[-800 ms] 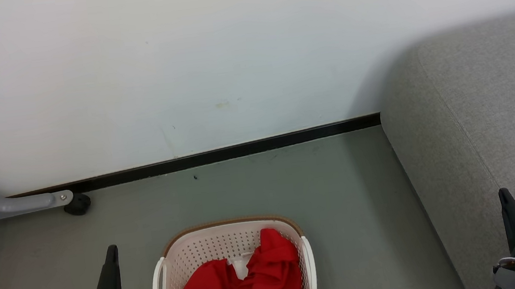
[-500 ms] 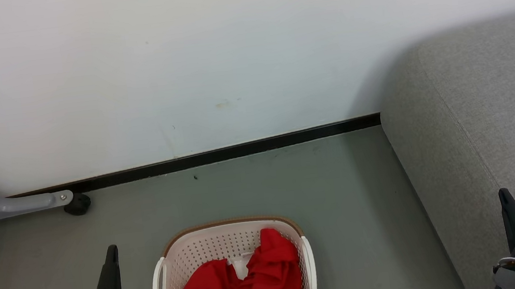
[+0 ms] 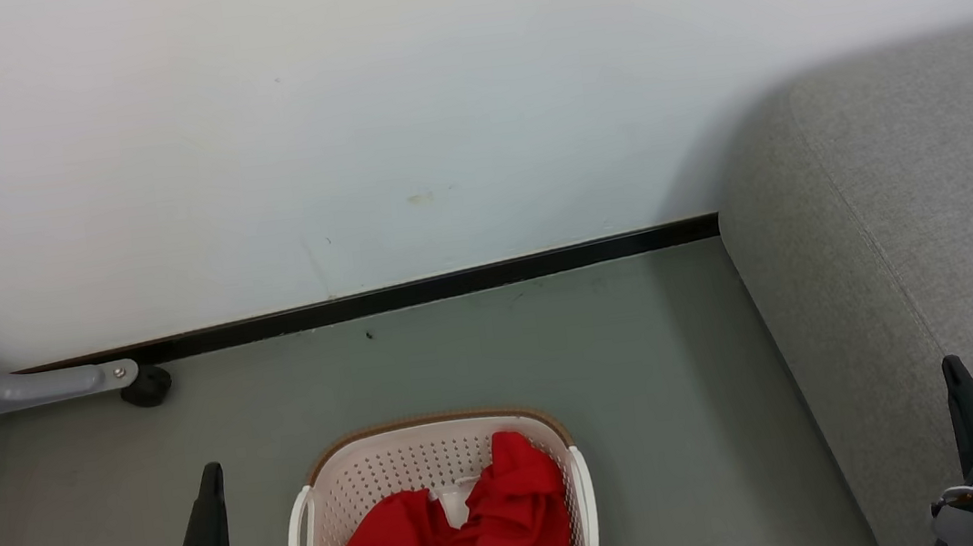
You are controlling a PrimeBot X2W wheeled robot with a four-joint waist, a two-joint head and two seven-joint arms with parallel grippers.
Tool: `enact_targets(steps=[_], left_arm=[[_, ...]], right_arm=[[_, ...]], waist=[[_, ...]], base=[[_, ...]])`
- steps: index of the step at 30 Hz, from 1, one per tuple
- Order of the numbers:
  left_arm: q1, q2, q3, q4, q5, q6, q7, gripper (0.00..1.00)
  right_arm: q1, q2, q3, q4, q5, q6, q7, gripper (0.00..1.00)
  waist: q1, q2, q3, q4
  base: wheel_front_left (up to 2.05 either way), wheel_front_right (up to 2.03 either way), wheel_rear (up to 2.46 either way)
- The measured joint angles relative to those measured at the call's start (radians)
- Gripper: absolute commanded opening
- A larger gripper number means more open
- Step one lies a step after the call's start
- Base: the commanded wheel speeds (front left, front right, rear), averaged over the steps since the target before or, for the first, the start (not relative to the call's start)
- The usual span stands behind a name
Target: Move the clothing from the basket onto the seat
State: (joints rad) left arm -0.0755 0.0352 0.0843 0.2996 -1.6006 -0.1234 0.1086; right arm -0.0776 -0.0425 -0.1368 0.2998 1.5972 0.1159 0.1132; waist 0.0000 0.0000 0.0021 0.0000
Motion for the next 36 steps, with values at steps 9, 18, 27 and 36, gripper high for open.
enact_targets(steps=[9,18,27,36], left_arm=[[0.0,0.0,0.0,0.0,0.0,0.0,0.0,0.0],[0.0,0.0,0.0,0.0,0.0,0.0,0.0,0.0],[0.0,0.0,0.0,0.0,0.0,0.0,0.0,0.0],[0.0,0.0,0.0,0.0,0.0,0.0,0.0,0.0]], right_arm=[[0.0,0.0,0.0,0.0,0.0,0.0,0.0,0.0],[0.0,0.0,0.0,0.0,0.0,0.0,0.0,0.0],[0.0,0.0,0.0,0.0,0.0,0.0,0.0,0.0],[0.0,0.0,0.0,0.0,0.0,0.0,0.0,0.0]], waist=[[0.0,0.0,0.0,0.0],[0.0,0.0,0.0,0.0],[0.0,0.0,0.0,0.0],[0.0,0.0,0.0,0.0]], base=[[0.0,0.0,0.0],[0.0,0.0,0.0],[0.0,0.0,0.0],[0.0,0.0,0.0]])
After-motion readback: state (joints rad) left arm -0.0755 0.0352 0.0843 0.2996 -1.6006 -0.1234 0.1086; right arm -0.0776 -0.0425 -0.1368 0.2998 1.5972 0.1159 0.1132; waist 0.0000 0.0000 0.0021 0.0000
